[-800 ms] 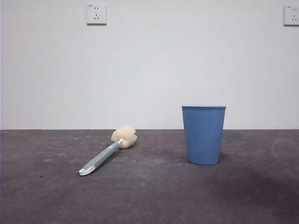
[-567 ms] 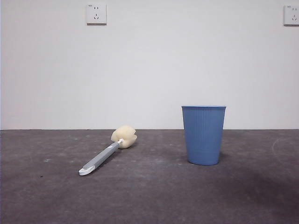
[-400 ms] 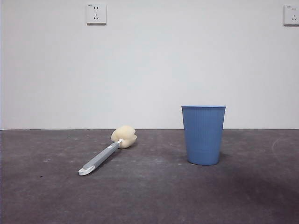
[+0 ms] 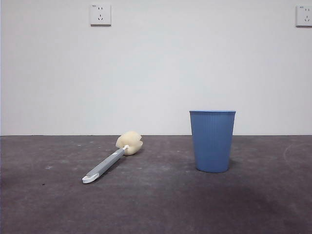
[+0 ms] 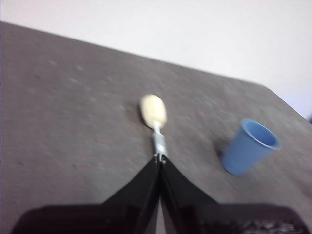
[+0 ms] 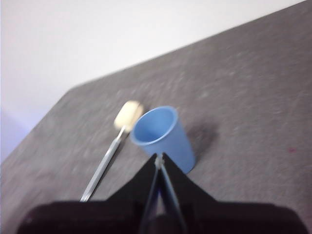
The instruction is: Pick up the cup brush,pick up the cup,insert the brush into the cup,clean the cup,put the cup brush back,put the cup back to the fixed position on the table
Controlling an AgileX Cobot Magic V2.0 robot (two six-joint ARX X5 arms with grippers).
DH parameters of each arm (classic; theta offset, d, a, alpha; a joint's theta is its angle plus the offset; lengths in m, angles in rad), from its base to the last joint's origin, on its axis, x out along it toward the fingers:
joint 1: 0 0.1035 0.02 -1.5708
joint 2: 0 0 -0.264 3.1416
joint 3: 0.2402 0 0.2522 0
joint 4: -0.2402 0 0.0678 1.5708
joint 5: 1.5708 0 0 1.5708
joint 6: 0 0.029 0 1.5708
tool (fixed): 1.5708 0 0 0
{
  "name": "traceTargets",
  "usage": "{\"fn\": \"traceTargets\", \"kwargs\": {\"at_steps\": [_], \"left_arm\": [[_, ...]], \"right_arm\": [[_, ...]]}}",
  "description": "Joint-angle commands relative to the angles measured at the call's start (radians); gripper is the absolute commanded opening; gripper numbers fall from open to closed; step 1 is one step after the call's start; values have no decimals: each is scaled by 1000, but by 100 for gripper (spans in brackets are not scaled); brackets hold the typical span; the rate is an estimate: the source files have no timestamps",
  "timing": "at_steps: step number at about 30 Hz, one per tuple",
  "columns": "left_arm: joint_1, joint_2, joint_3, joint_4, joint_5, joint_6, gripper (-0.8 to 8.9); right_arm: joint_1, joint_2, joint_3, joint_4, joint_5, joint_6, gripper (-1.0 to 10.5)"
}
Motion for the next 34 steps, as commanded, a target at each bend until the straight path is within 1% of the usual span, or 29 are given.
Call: {"fn": "traceTargets", "kwargs": {"at_steps": [1, 5, 7, 10, 12, 14, 16, 18, 21, 22, 23, 26, 27, 28, 34], "left_arm": [[2, 63, 75, -77, 71, 73, -6], [2, 155, 177, -199, 166, 172, -6], [2, 193, 221, -255, 202, 218, -6], [2, 246, 284, -348, 237, 293, -6], [1, 274, 319, -414, 251, 344, -7], [1, 298, 349, -481, 264, 391, -7], [-5, 311, 367, -529, 262, 421, -7], [-12, 317, 373, -551, 260, 430, -7], [-16, 317, 373, -551, 257, 429, 6], [-16, 317, 373, -552, 257, 428, 29], [-16, 317, 373, -552, 256, 427, 88], [-16, 319, 373, -552, 246, 424, 432], [-16, 319, 373, -552, 242, 424, 499], [-16, 320, 373, -552, 236, 423, 517], [-17, 355, 382, -547, 229, 399, 516]], "right_arm": [[3, 69, 113, -106, -69, -129, -12], [3, 170, 264, -266, -151, -240, -12], [8, 214, 330, -347, -174, -296, -12], [24, 272, 412, -472, -182, -372, -12], [38, 303, 451, -541, -182, -408, -12], [52, 326, 476, -601, -182, -432, -12], [62, 339, 486, -643, -181, -435, -12], [67, 346, 486, -662, -180, -435, -11], [68, 350, 486, -662, -180, -434, 28], [68, 350, 486, -662, -180, -434, 79], [68, 350, 486, -662, -180, -433, 146], [68, 355, 486, -663, -179, -422, 481], [68, 355, 486, -663, -179, -422, 553], [68, 355, 486, -663, -179, -422, 593], [68, 355, 486, -663, -179, -422, 598]]}}
